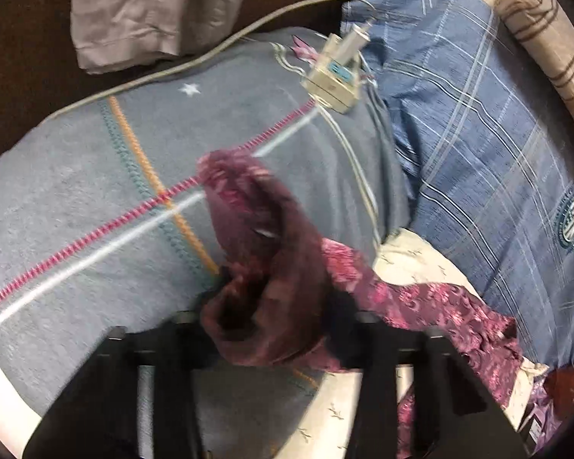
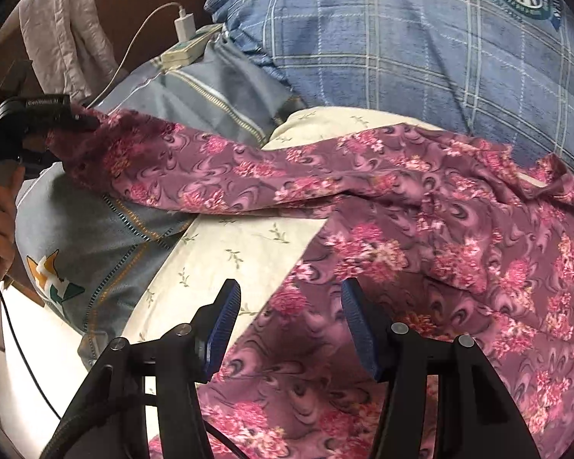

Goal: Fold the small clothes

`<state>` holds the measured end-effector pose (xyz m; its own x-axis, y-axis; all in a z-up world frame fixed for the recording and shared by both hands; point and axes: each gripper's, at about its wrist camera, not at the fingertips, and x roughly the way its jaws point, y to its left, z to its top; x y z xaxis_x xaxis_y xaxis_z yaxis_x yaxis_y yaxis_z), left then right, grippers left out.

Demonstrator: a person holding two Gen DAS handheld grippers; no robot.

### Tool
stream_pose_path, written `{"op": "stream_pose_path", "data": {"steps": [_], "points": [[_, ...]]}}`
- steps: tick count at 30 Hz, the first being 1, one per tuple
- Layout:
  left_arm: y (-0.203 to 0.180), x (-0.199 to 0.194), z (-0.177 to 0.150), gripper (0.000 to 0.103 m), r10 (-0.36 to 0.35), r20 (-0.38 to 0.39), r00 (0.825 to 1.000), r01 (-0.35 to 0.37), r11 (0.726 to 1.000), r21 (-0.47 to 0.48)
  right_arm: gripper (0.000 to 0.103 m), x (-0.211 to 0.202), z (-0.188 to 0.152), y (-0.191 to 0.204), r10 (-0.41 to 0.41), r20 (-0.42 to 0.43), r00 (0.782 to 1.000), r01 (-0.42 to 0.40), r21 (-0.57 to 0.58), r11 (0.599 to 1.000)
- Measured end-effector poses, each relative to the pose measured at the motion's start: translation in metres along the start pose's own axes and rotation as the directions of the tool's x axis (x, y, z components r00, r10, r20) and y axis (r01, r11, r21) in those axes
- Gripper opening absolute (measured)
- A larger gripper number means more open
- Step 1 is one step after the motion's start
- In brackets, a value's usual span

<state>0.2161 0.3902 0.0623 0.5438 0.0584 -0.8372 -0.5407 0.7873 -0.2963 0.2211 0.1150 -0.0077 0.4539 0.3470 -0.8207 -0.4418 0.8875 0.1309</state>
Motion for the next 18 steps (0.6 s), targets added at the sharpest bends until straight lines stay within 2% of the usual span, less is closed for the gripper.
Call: {"op": "stream_pose_path", "data": {"steps": [5,9,18], "points": [[-0.025,-0.007,-0.015,0.02,0.022,0.036,0.999,-0.024,0.998,0.059,0.055,0.001,-0.002,-0.02,-0.004,-0.014,1.0,0.005,0.058,0.998],[-0.043,-0.013,-0.027,0.014,0.005,0.041,0.999,-0.009,0.995,0.1,0.055,-0.006,-0.007,-0.03,-0.01,-0.022,1.0,0.012,0.083,0.997],[-0.089,-0.034,-0.055,0.013,-0.097,0.03,0.995,0.092,0.985,0.144,0.055,-0.041,-0.026,-0.071,-0.059,-0.005,0.998,0.059,0.176,0.983]]}}
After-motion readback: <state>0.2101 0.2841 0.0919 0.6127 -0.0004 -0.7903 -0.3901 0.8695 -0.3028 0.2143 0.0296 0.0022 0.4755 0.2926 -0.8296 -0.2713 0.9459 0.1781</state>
